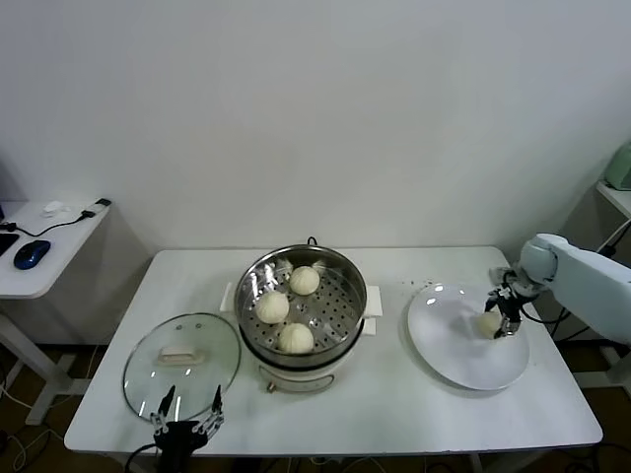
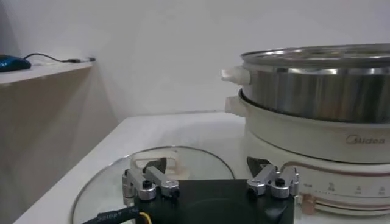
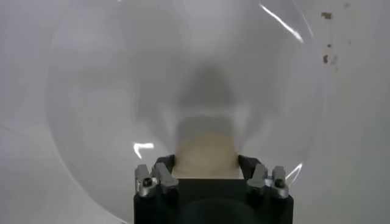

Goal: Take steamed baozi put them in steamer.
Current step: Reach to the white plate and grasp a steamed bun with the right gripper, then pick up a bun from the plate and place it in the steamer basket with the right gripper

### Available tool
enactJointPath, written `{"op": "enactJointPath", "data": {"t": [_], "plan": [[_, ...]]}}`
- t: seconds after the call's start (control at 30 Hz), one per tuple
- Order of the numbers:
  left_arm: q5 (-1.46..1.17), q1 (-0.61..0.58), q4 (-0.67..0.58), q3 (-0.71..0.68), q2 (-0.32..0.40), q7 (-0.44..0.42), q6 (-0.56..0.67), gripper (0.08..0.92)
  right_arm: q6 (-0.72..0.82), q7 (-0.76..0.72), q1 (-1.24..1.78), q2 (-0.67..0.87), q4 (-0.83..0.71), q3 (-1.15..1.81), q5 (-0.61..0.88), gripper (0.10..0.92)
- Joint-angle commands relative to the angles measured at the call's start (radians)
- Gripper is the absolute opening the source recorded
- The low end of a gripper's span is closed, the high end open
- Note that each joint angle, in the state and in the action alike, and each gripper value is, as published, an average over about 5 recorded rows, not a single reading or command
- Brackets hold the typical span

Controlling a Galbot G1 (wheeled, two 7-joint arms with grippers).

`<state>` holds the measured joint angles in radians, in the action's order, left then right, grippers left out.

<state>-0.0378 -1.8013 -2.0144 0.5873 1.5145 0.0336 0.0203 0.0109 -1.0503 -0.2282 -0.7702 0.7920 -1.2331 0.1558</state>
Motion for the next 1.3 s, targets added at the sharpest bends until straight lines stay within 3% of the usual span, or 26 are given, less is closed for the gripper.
{"op": "enactJointPath", "data": {"t": [0.03, 0.37, 0.67, 0.93, 1.3], "plan": [[-0.001, 0.002, 0.005, 0.005, -0.001, 0.0, 0.001, 0.823, 0.037, -0.023, -0.283, 0.027, 0.14, -0.244, 0.184, 0.704], [-0.001, 0.003, -0.022, -0.004, -0.002, -0.002, -0.007, 0.823, 0.149, -0.031, -0.957, -0.113, 0.535, -0.707, 0.625, 0.704], [-0.006, 0.012, -0.034, -0.016, -0.01, -0.002, -0.01, 0.823, 0.298, 0.091, -1.012, -0.321, 0.777, -0.59, 0.869, 0.696], [-0.016, 0.032, -0.043, -0.023, -0.005, -0.004, -0.021, 0.823, 0.42, 0.247, -0.806, -0.486, 0.757, -0.508, 0.905, 0.696], [-0.027, 0.043, -0.03, -0.021, -0.012, -0.005, -0.022, 0.823, 0.507, 0.338, -0.592, -0.494, 0.681, -0.504, 0.786, 0.696]]}}
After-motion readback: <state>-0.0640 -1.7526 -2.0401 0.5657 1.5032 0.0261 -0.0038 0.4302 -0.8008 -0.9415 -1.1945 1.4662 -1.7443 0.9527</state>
